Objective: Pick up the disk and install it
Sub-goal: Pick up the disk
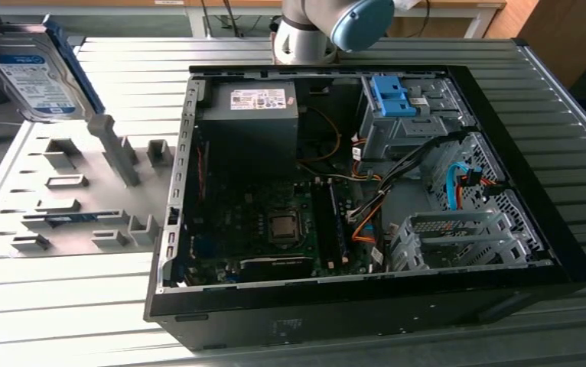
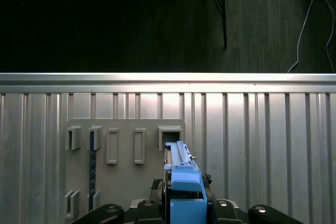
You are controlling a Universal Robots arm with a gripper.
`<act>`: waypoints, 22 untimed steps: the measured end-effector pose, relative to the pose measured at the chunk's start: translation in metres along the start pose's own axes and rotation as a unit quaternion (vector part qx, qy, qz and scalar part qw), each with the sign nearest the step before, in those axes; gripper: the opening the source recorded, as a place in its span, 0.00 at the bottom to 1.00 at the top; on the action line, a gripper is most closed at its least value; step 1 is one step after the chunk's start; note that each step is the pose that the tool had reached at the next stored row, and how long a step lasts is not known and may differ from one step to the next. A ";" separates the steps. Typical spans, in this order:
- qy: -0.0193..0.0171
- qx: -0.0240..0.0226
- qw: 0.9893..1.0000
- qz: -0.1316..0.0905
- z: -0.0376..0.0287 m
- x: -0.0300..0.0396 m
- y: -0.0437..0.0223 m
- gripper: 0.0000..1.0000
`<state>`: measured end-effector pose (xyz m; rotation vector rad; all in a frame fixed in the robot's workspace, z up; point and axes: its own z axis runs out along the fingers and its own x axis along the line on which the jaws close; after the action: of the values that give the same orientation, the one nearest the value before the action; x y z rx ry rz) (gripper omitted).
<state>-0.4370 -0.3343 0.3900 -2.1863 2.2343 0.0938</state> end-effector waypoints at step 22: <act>0.000 0.000 1.000 0.000 -0.0221 -0.0012 0.0007 0.36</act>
<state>-0.4369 -0.3342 0.4121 -2.1862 2.2343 0.0936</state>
